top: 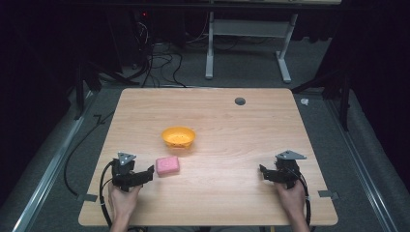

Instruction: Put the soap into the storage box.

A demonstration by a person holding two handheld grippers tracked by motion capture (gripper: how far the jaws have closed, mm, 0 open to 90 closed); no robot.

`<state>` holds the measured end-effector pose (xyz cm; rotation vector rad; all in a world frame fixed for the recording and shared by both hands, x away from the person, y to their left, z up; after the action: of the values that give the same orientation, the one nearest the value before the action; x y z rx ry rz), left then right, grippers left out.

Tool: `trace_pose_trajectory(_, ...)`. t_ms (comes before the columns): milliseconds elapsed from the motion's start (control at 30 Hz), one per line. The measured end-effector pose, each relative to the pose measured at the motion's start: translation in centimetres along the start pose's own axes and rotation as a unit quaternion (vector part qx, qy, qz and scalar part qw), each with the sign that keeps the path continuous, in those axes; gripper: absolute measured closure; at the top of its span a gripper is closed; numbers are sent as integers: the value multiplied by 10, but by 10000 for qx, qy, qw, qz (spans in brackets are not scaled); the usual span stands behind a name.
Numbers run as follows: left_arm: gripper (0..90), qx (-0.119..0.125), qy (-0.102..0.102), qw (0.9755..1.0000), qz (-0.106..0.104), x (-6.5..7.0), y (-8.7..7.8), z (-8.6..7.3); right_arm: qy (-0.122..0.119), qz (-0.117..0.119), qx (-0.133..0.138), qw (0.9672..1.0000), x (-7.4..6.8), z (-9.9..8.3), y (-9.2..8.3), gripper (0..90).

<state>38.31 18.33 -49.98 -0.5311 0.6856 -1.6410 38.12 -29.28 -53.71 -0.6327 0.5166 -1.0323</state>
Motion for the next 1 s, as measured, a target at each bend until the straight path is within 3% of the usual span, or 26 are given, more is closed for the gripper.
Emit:
trace_pose_trajectory(700,85,-234,98,9995,-164,41,6,13,-7,4,0,10000,0,0,0,216)
trace_pose_trajectory(1000,60,-388,-36,9990,-218,51,13,14,18,0,5,10000,0,0,0,216)
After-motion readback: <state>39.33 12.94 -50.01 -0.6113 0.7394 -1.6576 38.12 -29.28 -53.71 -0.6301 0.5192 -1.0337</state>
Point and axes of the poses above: each handheld gripper's, and its own axes: y roughly forward along the jaws, z roughly out of its top, x roughly to its right, the point moved 5 cm from there along y, roughly forward along the jaws, and after that the axes turned 9 degrees about z, right-handed, at the moved point
